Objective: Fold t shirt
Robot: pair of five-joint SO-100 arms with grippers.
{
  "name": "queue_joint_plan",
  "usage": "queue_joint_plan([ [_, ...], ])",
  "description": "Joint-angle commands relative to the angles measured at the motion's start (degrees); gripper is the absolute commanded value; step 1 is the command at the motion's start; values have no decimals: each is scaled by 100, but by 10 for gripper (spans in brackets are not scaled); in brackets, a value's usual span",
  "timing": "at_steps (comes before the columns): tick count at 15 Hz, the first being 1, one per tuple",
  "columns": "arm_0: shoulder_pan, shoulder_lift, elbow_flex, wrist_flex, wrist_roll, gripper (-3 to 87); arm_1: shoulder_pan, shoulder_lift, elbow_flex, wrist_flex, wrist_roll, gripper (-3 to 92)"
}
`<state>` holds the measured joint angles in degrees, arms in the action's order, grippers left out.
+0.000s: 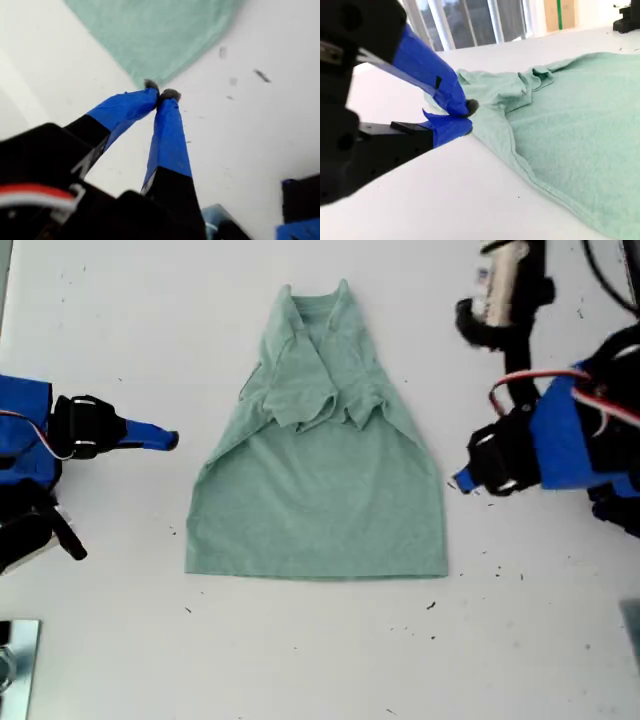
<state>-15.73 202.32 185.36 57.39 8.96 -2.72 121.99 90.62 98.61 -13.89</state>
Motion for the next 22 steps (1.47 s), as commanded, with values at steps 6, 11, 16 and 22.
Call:
queue_joint_plan([
  [6,-70,79,70,0,114,-2,-422,-53,1591,-589,923,304],
  [11,26,79,70,0,132,-2,-791,-211,3964,-3621,1688,287],
  [16,26,88,70,0,132,-2,-1239,-1898,3946,-5247,2118,197],
  [22,44,88,70,0,132,-2,-1143,-624,3612,-3393,1872,-5],
])
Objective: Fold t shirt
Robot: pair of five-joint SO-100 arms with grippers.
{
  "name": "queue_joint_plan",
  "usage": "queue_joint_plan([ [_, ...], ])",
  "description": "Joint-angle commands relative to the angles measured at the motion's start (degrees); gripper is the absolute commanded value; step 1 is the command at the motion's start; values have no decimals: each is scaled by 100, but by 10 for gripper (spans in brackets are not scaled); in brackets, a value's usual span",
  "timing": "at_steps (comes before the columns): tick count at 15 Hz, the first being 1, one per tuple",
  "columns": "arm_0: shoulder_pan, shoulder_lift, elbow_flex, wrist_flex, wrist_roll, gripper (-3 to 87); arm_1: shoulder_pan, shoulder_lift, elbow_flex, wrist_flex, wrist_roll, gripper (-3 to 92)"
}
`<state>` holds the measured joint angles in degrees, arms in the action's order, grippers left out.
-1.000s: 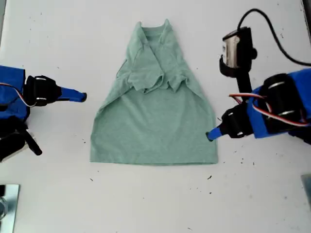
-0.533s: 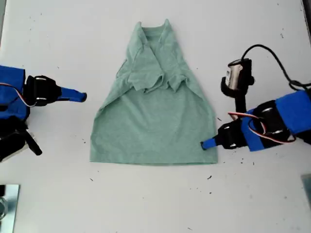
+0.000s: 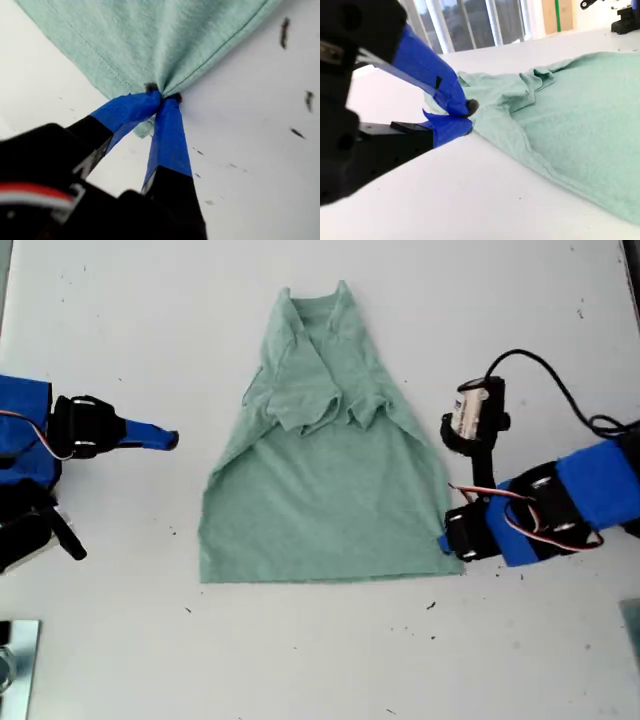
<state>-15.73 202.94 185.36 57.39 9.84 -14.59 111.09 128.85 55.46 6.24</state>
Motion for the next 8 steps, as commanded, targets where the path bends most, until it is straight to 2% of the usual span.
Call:
queue_joint_plan([
  [1,44,26,70,0,44,-2,123,712,-703,1731,-264,-12],
  [3,53,26,70,0,44,-2,246,659,-2373,3155,-510,-12],
  [4,53,26,70,0,44,-2,316,343,-3296,3560,-677,-12],
  [6,44,35,70,0,44,-2,475,-703,-4808,3771,-1151,-12],
  [8,53,35,70,0,53,-2,606,-1837,-6056,3577,-1582,-12],
])
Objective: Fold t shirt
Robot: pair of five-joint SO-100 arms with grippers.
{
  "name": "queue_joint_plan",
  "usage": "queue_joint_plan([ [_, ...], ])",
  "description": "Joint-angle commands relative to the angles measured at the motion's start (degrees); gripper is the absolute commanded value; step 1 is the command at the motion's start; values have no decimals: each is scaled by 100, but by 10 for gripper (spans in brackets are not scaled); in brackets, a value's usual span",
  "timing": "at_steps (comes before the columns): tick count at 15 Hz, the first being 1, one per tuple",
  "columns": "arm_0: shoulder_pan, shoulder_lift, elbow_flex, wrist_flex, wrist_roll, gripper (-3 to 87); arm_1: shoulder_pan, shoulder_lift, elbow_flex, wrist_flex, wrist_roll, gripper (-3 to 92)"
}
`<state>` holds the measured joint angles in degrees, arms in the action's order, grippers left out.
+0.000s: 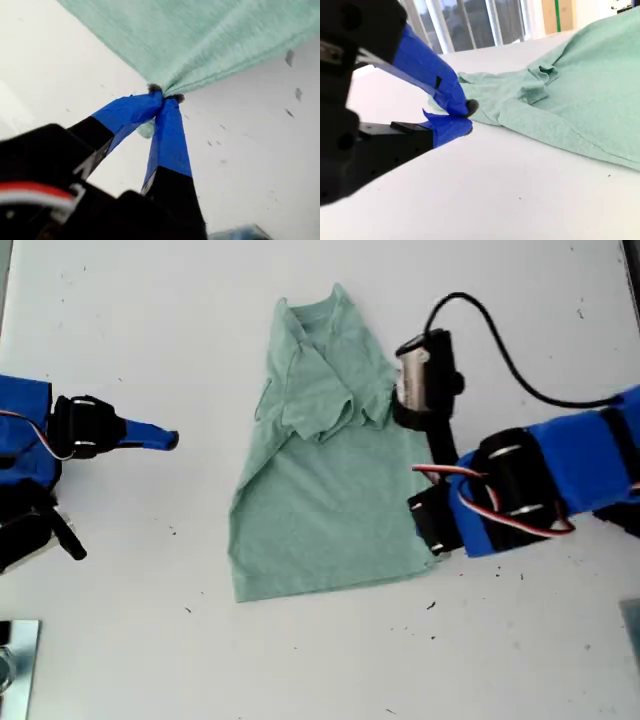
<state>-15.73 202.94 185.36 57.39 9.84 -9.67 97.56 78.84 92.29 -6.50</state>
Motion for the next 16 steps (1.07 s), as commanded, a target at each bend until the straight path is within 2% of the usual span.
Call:
queue_joint_plan([
  [1,53,44,70,0,53,-2,158,-1028,-1450,-352,-475,-12],
  [3,9,62,70,9,79,-2,202,-1758,-1151,-1362,-677,-13],
  [4,-9,70,70,9,114,-2,176,-2153,-1239,-1705,-765,25],
  [5,26,79,70,9,114,-2,141,-2250,-1450,-1661,-844,247],
  [6,97,79,70,9,105,-2,79,-2065,-1872,-1107,-905,277],
  [8,70,79,70,9,114,-2,-26,-1222,-2276,-299,-993,259],
  [11,53,88,70,18,105,-2,132,633,-1679,167,-1160,258],
  [12,9,88,70,18,114,-2,299,1178,-905,325,-1301,270],
  [13,0,97,70,18,114,-2,624,1942,738,325,-1336,292],
  [14,0,97,70,18,114,-2,1046,2874,2900,-545,-1635,255],
  [15,9,97,70,18,114,-2,1494,3797,4922,-1705,-1731,106],
  [16,9,97,70,18,114,-2,1802,4702,6557,-2602,-1837,19],
])
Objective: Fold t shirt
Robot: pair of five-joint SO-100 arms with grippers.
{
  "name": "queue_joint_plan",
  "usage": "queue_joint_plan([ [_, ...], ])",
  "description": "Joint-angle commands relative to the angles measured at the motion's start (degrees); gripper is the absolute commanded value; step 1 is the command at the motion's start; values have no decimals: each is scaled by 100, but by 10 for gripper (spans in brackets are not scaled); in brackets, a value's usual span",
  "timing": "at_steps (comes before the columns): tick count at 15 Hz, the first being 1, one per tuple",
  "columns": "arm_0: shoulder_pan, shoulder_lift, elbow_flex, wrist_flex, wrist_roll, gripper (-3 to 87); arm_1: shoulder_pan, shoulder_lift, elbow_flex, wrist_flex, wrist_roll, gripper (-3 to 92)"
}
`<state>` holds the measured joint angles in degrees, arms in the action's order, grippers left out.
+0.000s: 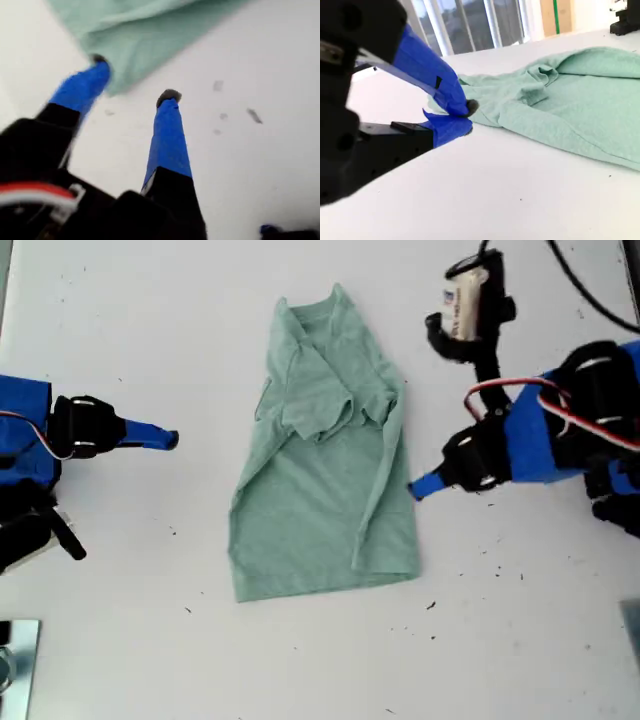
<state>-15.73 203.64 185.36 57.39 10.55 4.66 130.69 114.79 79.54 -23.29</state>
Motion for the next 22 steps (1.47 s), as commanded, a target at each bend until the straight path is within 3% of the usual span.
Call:
queue_joint_plan([
  [1,0,26,70,18,44,-2,650,2074,4025,-1767,-299,19],
  [3,0,26,79,18,26,-2,1107,2681,5063,-2101,-527,19],
  [6,18,-26,79,9,-18,-2,1802,3727,5361,-1477,-1090,20],
  [8,202,-281,-167,-9,-343,-2,1731,3788,5405,-1485,-993,20],
  [10,1011,-2839,-2153,-158,-1037,-2,1731,3902,5467,-1468,-923,20],
  [12,1670,-5520,-4825,650,-1292,-2,1749,4254,5572,-1362,-914,21],
  [15,2320,-8868,-9070,2786,-1230,-2,1749,4720,5704,-1169,-896,21],
  [16,2443,-9633,-10318,3182,-1099,-2,1758,4746,5713,-1151,-896,21],
  [19,2646,-10916,-11988,3384,-861,-2,1749,4764,5722,-1151,-896,21],
  [22,2672,-11021,-11988,3384,-896,31,1714,4825,5730,-1125,-888,21],
])
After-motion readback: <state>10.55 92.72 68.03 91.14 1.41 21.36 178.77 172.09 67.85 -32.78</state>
